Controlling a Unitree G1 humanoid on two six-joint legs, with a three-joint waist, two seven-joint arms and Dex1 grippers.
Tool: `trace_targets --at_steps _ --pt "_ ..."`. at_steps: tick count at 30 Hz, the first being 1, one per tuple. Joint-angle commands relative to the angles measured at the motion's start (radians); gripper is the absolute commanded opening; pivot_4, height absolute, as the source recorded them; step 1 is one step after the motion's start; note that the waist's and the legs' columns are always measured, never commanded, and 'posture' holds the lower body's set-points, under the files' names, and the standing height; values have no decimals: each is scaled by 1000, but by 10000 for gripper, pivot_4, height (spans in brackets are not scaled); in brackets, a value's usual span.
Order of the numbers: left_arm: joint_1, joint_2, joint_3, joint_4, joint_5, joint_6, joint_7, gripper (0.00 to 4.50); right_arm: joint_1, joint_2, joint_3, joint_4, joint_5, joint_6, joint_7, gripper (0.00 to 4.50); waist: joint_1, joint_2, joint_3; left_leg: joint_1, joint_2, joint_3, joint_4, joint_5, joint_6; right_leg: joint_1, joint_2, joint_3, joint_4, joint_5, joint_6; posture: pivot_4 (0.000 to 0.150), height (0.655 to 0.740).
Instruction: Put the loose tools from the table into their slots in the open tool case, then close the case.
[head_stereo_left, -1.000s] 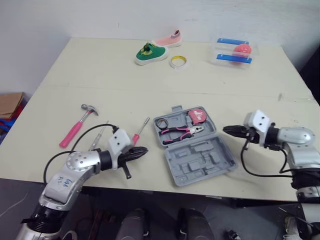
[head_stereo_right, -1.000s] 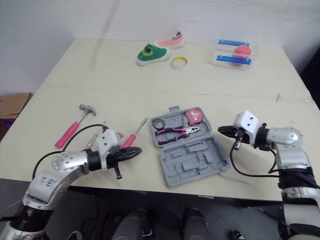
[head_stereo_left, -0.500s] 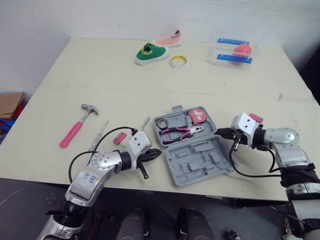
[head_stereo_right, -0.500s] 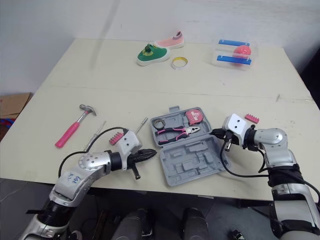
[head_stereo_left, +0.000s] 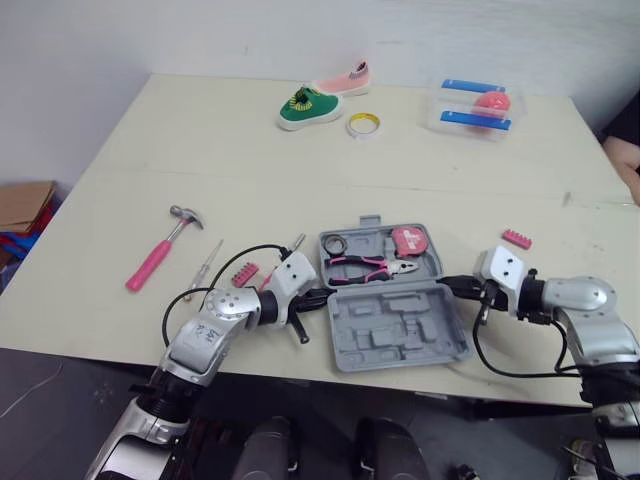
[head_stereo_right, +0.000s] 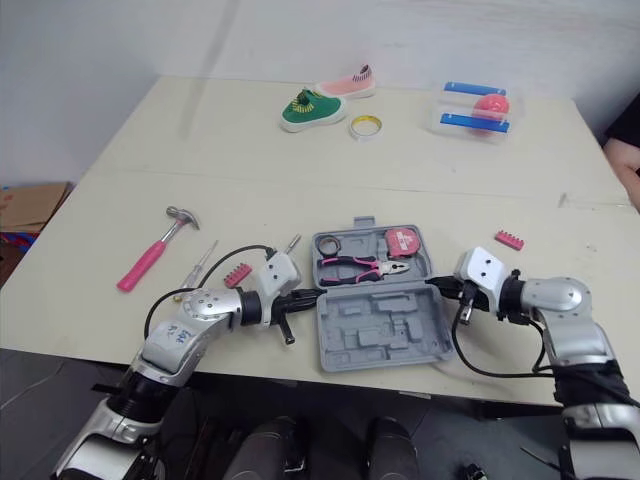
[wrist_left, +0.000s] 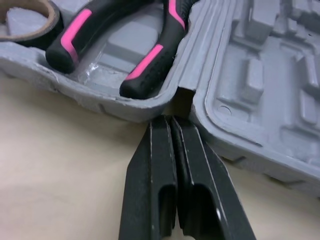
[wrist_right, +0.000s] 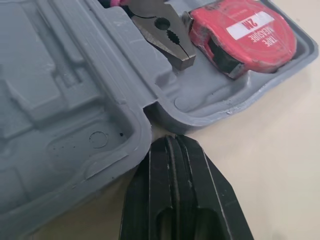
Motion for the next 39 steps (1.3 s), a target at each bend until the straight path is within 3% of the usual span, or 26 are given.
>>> trace_targets --at_steps 1,12,17,21,23,27,30,32,33,35,39 --pt "-24 -12 -13 25 22 -33 -20 676 47 -3 -3 -114 50 44 26 0 5 0 0 0 0 0 0 -1 0 0 0 0 0 0 0 1500 7400" --pt "-28 17 14 10 31 -31 -62 676 114 -28 -52 -136 16 47 -44 0 9 0 0 0 1 1 0 -2 -1 0 1 0 0 0 0 1500 7400" --pt "4 121 44 -108 28 8 -99 676 145 -73 -142 -95 36 -4 -67 0 10 0 0 -2 1 1 0 -2 -1 -2 1 0 -1 0 0 1500 7400" --pt "69 228 183 -226 -48 -4 -153 676 222 -125 -316 -94 149 -33 -33 0 10 0 0 -3 1 1 0 -2 0 -2 1 0 -3 0 0 1500 7400" --pt "118 264 274 -248 -87 -15 -162 0 259 -138 -391 -117 218 2 -10 6564 10 0 0 -4 2 0 0 -3 0 -2 1 -1 -4 0 0 1500 7400" --pt "233 328 541 -206 -189 -212 -285 11502 369 -210 -491 -75 173 -77 8 23986 8 1 0 -4 4 1 0 -4 -1 -2 0 0 -4 0 0 1500 7400" --pt "288 403 752 -73 -252 -231 -333 24823 403 -242 -577 18 186 -130 9 38590 6 1 0 -4 8 2 0 -7 -6 -2 2 -1 -7 1 -1 1500 7400" --pt "334 462 855 35 -243 -245 -340 32797 405 -236 -635 97 246 -217 93 45000 4 1 0 -3 10 3 -1 -8 -8 -3 2 -1 -7 1 -2 1500 7400" --pt "359 483 912 92 -245 -267 -353 37889 413 -248 -647 155 230 -256 95 45000 1 1 1 -2 10 3 -2 -8 -8 -3 3 -2 -7 1 -2 1500 7400" --pt "390 513 979 178 -249 -301 -372 43945 405 -262 -659 250 209 -327 89 45000 -5 1 1 0 10 6 -3 -9 -6 -3 3 -3 -7 1 -3 1500 7400" --pt "415 611 1105 501 -197 -473 -370 43945 398 -305 -678 465 173 -409 13 45000 -17 1 1 2 10 9 -1 -14 -2 -3 1 -1 -8 1 -2 1500 7400"
